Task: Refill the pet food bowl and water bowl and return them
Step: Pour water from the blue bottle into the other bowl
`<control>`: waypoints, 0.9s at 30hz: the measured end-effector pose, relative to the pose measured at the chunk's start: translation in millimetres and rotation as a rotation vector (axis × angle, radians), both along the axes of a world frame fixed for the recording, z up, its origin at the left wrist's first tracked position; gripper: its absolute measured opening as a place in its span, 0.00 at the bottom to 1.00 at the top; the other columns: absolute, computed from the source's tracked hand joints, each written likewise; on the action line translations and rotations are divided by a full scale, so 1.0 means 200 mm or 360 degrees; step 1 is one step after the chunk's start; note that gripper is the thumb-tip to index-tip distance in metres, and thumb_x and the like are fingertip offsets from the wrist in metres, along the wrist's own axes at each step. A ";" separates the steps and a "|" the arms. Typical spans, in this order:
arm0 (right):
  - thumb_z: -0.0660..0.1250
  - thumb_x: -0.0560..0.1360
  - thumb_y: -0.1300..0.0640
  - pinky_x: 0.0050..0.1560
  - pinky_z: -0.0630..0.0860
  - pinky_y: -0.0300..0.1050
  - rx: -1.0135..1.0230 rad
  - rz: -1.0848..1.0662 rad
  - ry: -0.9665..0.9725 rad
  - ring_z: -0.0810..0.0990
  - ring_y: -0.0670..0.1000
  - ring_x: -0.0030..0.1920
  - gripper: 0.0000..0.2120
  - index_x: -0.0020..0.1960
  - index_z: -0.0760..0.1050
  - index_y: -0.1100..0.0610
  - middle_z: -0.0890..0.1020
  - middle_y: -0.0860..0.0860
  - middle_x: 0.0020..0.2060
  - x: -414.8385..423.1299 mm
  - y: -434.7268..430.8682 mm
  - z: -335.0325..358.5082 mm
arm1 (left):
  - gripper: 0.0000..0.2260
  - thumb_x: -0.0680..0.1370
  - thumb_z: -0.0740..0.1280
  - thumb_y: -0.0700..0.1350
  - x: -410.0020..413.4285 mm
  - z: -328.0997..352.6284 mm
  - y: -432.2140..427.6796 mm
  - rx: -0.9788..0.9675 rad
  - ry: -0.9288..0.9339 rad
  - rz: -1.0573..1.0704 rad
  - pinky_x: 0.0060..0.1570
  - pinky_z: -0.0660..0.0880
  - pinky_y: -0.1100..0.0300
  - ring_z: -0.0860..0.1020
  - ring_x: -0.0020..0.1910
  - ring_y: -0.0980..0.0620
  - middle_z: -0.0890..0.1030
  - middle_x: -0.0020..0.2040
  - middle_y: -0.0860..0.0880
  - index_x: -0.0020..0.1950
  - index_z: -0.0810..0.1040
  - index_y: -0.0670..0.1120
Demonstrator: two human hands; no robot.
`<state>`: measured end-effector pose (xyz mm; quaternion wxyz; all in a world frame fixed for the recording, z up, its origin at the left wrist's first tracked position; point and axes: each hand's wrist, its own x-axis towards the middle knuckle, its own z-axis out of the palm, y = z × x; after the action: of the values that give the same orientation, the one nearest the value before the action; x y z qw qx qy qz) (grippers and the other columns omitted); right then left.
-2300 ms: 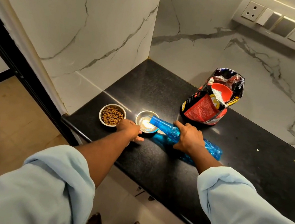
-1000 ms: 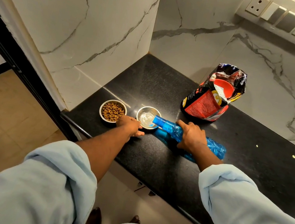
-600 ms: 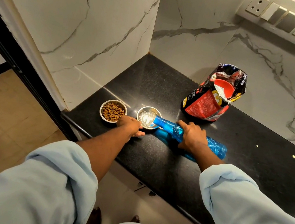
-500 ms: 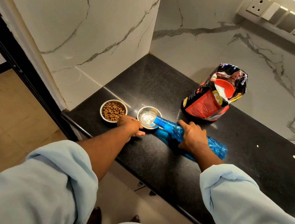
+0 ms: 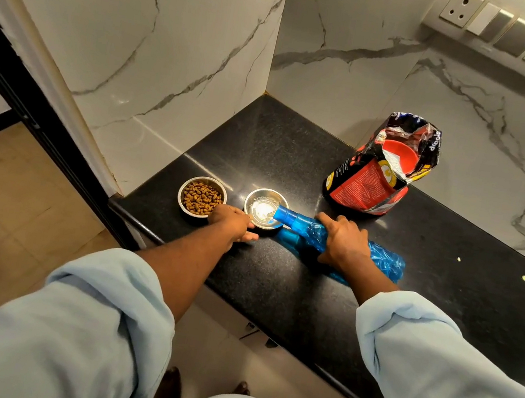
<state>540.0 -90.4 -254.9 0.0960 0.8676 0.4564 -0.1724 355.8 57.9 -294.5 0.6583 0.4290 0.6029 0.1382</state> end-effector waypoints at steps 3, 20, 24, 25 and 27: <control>0.81 0.69 0.50 0.68 0.72 0.65 0.0003 -0.0003 0.0011 0.75 0.60 0.65 0.44 0.78 0.62 0.41 0.75 0.56 0.63 0.00 0.00 0.00 | 0.03 0.82 0.68 0.32 0.00 0.00 -0.01 0.0004 0.0005 0.0003 0.22 0.77 0.64 0.86 0.34 0.44 0.86 0.49 0.38 0.54 0.79 0.37; 0.81 0.70 0.50 0.68 0.72 0.65 -0.0012 0.0020 0.0020 0.75 0.60 0.66 0.43 0.78 0.62 0.41 0.75 0.57 0.64 0.01 0.00 0.00 | 0.02 0.83 0.67 0.33 0.00 0.01 -0.01 0.0038 0.0028 -0.0049 0.20 0.75 0.65 0.86 0.34 0.44 0.86 0.52 0.38 0.53 0.78 0.38; 0.81 0.69 0.50 0.68 0.71 0.65 -0.0014 0.0010 0.0028 0.75 0.60 0.66 0.43 0.78 0.62 0.41 0.75 0.57 0.64 0.01 0.00 0.00 | 0.04 0.82 0.68 0.33 0.00 0.01 -0.01 0.0034 0.0037 -0.0056 0.20 0.75 0.65 0.86 0.34 0.44 0.86 0.51 0.38 0.57 0.79 0.37; 0.81 0.69 0.50 0.68 0.71 0.65 -0.0012 0.0009 0.0032 0.75 0.60 0.66 0.43 0.78 0.62 0.41 0.75 0.56 0.64 0.01 0.00 0.00 | 0.04 0.83 0.67 0.33 0.00 0.01 -0.01 0.0035 0.0033 -0.0054 0.20 0.75 0.65 0.86 0.34 0.44 0.86 0.51 0.38 0.56 0.78 0.37; 0.81 0.69 0.50 0.68 0.71 0.65 -0.0008 0.0008 0.0036 0.75 0.60 0.65 0.43 0.78 0.62 0.40 0.75 0.56 0.63 0.01 0.00 0.00 | 0.03 0.82 0.68 0.33 -0.01 0.01 -0.01 0.0033 0.0029 -0.0049 0.20 0.75 0.65 0.86 0.34 0.44 0.86 0.51 0.38 0.55 0.78 0.38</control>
<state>541.5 -90.2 -254.9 0.0935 0.8642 0.4592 -0.1833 354.5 55.3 -292.0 0.6503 0.4463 0.6008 0.1305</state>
